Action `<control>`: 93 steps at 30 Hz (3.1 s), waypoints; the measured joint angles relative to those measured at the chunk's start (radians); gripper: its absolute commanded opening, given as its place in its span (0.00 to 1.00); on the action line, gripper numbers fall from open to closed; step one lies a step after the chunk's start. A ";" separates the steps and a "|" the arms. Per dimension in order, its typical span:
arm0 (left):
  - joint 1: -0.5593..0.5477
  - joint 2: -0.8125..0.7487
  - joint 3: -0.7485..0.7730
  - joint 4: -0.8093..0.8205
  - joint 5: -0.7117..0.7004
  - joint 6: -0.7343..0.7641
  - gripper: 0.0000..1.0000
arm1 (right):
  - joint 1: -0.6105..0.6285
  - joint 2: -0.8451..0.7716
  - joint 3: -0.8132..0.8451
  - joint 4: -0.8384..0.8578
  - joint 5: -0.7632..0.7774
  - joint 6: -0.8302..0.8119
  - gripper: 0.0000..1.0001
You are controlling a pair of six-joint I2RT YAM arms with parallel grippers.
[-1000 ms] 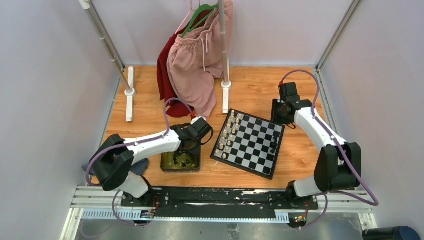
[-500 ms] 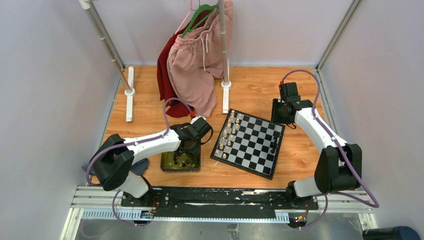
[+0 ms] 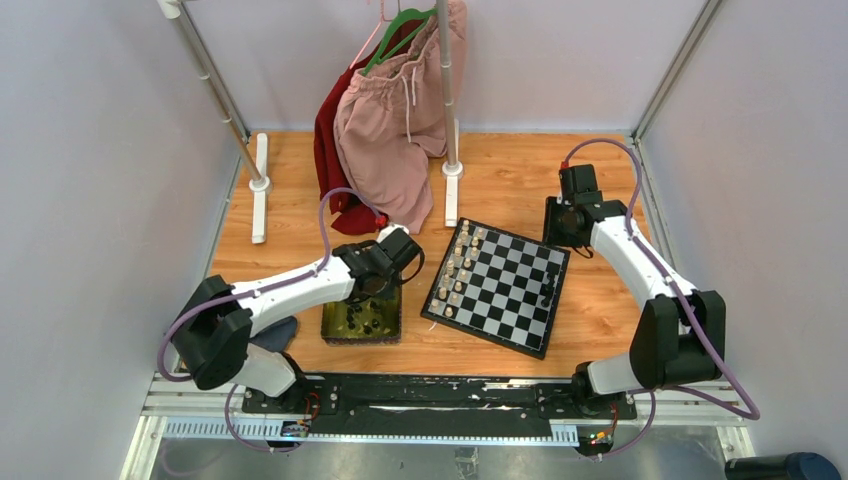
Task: Set up the chess pieces on the board
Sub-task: Pick up the chess piece from the storage box, then place the chess piece on the chessboard.
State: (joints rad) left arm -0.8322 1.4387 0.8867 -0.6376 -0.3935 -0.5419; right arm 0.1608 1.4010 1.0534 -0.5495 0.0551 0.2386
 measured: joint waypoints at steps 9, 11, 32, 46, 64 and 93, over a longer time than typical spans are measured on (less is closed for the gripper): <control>0.000 -0.072 0.091 -0.070 -0.032 0.015 0.05 | 0.000 -0.025 0.000 0.000 0.006 0.008 0.41; 0.000 -0.092 0.106 -0.084 -0.017 0.024 0.02 | -0.003 -0.030 0.000 0.000 0.011 0.013 0.41; -0.252 0.065 0.487 -0.210 0.154 0.232 0.00 | -0.195 -0.166 -0.037 0.003 0.052 0.095 0.41; -0.409 0.494 0.884 -0.229 0.261 0.356 0.00 | -0.322 -0.269 -0.105 0.002 0.067 0.113 0.41; -0.412 0.821 1.219 -0.229 0.344 0.290 0.00 | -0.358 -0.290 -0.150 0.005 0.064 0.114 0.41; -0.412 0.951 1.307 -0.167 0.359 0.200 0.02 | -0.359 -0.313 -0.166 0.010 0.059 0.114 0.41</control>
State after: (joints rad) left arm -1.2442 2.3901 2.1937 -0.8043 -0.0345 -0.3416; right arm -0.1978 1.0882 0.8875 -0.5400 0.1143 0.3523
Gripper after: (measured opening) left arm 0.162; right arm 0.413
